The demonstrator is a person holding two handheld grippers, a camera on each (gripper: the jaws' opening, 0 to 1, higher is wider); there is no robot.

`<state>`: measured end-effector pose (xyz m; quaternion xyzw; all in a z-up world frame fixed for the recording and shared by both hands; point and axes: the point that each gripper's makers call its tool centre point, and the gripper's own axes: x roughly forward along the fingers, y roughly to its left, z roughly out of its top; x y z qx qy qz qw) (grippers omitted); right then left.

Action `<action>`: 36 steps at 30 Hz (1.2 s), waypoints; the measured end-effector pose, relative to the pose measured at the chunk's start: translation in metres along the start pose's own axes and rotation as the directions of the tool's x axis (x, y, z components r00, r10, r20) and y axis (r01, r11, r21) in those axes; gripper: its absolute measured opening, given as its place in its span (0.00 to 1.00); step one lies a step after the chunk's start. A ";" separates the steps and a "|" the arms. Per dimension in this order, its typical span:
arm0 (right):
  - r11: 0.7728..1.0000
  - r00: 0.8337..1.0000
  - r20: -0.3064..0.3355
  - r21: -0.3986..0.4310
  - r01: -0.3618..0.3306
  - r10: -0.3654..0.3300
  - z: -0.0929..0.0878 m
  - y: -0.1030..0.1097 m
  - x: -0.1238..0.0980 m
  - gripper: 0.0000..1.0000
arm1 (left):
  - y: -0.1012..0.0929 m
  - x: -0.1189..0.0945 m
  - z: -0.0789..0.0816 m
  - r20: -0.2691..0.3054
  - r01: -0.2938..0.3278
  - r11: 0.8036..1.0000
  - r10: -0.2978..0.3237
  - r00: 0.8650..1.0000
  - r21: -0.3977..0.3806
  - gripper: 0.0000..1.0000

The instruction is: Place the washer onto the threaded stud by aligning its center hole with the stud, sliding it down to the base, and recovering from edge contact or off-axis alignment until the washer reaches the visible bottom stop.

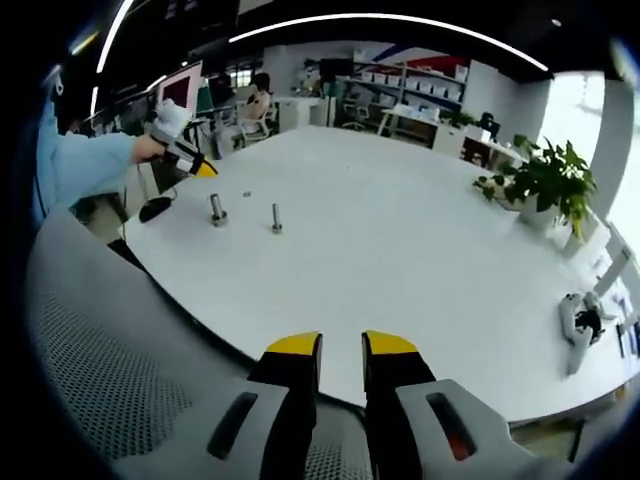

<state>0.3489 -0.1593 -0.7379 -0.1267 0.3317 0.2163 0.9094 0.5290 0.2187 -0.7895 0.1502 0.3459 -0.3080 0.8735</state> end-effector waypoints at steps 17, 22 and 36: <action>1.000 1.000 -0.031 0.018 0.001 -0.001 -0.004 -0.002 0.002 0.18 | 0.038 0.061 -0.004 -0.053 0.015 1.000 -0.014 0.998 0.024 0.10; 1.000 0.999 -0.037 0.021 0.005 -0.004 -0.005 -0.004 0.002 0.18 | 0.042 0.073 -0.011 -0.082 0.032 0.999 -0.029 0.996 0.030 0.10; 0.999 0.999 -0.043 0.032 0.005 -0.004 -0.006 -0.005 0.002 0.18 | 0.048 0.096 -0.019 -0.105 0.056 0.997 -0.051 0.993 0.050 0.09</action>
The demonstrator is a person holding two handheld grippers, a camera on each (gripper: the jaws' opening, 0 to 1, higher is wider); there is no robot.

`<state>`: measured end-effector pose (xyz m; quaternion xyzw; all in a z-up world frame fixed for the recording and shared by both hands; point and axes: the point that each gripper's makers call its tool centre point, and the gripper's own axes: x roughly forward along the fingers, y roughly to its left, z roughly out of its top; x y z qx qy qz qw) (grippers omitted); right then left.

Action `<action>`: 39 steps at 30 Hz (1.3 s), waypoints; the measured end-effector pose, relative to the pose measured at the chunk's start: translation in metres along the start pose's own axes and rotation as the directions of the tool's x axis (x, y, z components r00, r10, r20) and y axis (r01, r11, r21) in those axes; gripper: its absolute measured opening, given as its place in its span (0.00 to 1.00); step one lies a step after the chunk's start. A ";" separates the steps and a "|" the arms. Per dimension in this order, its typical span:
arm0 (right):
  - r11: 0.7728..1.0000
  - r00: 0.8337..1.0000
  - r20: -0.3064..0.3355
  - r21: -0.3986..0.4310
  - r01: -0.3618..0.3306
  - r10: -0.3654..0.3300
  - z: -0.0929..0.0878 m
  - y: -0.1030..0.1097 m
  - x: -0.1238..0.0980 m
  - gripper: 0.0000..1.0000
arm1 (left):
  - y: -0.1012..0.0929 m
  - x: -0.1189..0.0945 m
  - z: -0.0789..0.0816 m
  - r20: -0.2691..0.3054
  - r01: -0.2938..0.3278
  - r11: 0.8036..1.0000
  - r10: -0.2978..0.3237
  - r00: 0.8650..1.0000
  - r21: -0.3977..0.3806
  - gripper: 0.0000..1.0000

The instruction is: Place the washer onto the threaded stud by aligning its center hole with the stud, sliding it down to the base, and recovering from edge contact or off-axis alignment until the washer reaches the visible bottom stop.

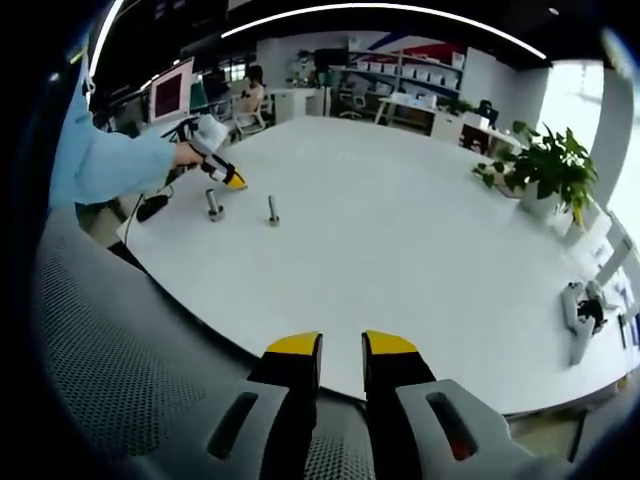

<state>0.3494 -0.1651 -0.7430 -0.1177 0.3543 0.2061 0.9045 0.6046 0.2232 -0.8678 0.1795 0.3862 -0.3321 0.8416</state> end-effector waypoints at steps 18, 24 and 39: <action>1.000 1.000 0.000 -0.001 -0.007 0.007 0.000 0.001 0.001 0.18 | 0.005 0.004 0.003 -0.012 -0.021 0.999 0.022 1.000 0.042 0.04; 1.000 1.000 0.002 0.002 -0.004 0.004 0.000 0.000 0.001 0.18 | 0.011 0.005 0.004 0.015 -0.025 0.999 0.025 1.000 -0.031 0.08; 1.000 1.000 0.002 0.006 -0.002 0.002 -0.001 -0.001 0.001 0.18 | 0.014 0.003 0.001 0.007 -0.002 1.000 0.002 1.000 -0.009 0.01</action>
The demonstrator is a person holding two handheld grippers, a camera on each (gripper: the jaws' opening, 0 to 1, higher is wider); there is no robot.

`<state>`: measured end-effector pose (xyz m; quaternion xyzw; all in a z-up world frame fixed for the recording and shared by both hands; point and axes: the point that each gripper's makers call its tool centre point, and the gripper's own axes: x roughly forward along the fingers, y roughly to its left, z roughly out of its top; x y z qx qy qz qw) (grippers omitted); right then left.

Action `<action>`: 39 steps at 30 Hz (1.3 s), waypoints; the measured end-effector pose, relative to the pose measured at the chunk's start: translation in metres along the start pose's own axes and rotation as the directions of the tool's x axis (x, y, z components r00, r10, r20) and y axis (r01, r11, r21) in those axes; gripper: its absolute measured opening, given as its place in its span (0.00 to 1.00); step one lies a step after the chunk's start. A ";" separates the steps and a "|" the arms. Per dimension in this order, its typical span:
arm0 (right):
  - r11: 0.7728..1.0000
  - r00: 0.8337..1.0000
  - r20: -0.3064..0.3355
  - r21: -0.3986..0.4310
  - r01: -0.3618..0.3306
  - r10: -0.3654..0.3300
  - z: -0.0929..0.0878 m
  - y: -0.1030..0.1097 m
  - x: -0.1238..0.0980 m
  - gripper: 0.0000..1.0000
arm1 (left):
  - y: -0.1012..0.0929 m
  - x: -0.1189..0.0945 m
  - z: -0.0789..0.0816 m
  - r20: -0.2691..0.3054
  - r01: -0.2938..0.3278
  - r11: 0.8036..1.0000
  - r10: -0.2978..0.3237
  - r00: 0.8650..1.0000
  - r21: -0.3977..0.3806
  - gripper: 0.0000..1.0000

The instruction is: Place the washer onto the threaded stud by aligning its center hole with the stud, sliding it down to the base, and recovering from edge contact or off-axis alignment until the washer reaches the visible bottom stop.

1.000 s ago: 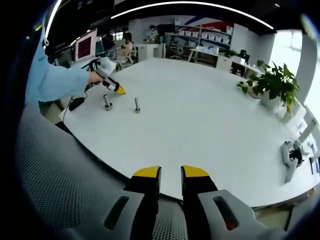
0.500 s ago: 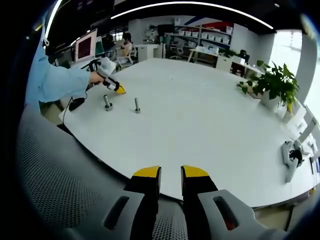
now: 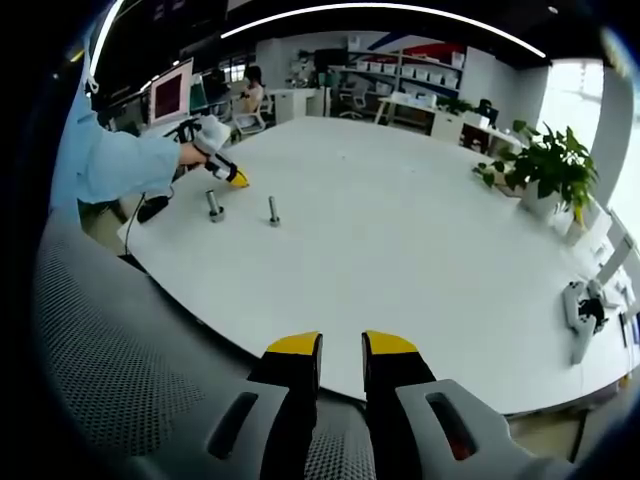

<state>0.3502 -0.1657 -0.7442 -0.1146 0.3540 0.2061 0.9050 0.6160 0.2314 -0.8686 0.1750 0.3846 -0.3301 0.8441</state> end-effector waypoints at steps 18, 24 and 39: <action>1.000 1.000 0.015 0.005 0.002 -0.002 0.002 -0.001 0.000 0.18 | -0.021 -0.032 0.028 0.031 0.014 0.993 -0.011 0.999 -0.116 0.00; 1.000 1.000 0.020 0.005 0.004 -0.004 0.002 -0.002 0.000 0.18 | -0.039 -0.045 0.057 0.089 0.051 0.989 -0.039 0.995 -0.135 0.00; 1.000 1.000 0.023 0.002 0.000 0.000 0.003 -0.001 0.000 0.18 | -0.109 -0.044 0.114 0.139 0.194 0.981 -0.189 0.972 -0.019 0.00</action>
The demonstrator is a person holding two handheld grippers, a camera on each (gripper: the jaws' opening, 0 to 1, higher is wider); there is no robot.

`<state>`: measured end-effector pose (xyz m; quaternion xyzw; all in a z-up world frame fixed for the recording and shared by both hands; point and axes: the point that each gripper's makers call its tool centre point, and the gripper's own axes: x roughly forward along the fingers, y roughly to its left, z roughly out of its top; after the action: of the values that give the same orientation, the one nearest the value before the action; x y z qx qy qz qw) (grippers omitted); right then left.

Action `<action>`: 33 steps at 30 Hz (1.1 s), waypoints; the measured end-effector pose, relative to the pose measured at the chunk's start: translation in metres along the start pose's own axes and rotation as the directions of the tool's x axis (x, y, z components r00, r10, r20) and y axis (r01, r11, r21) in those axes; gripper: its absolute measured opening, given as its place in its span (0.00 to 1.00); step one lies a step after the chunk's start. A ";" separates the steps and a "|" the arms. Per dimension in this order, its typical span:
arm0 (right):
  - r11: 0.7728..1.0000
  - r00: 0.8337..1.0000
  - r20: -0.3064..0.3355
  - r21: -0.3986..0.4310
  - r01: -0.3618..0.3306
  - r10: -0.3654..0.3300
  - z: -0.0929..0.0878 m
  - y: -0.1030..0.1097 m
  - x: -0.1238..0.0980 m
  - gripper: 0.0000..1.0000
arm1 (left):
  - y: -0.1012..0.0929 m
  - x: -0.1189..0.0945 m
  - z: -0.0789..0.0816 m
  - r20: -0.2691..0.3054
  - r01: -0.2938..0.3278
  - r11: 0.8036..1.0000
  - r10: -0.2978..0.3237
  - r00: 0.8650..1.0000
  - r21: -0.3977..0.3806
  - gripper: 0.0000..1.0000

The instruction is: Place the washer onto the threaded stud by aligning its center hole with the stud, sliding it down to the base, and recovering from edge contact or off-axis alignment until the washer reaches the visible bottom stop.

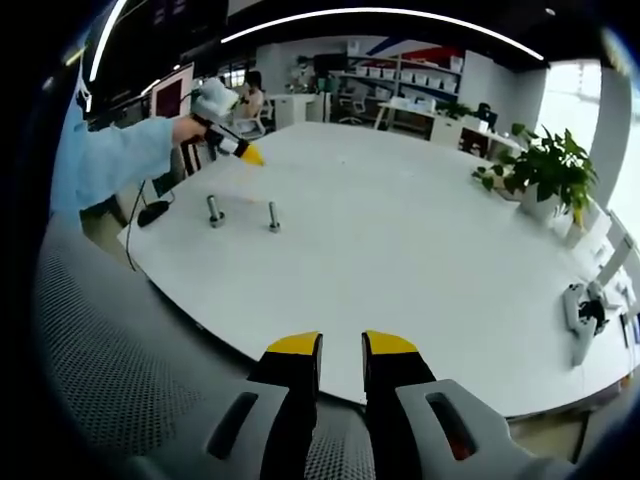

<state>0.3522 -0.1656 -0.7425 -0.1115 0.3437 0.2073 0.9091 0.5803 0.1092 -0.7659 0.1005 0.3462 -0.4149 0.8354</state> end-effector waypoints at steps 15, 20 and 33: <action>1.000 1.000 0.004 0.004 0.003 -0.003 0.002 0.001 0.000 0.18 | -0.059 0.031 -0.014 -0.126 0.146 0.984 -0.133 0.983 0.104 0.00; 1.000 1.000 0.006 0.005 0.002 -0.002 0.002 0.001 -0.001 0.18 | -0.068 0.034 -0.021 -0.159 0.163 0.978 -0.142 0.977 0.132 0.00; 1.000 1.000 0.010 0.004 -0.001 0.001 0.002 0.001 -0.001 0.18 | -0.063 0.037 -0.029 -0.208 0.166 0.974 -0.132 0.969 0.155 0.00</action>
<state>0.3524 -0.1642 -0.7404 -0.1083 0.3397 0.2075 0.9110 0.5332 0.0587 -0.8044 0.1861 0.3964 -0.4928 0.7519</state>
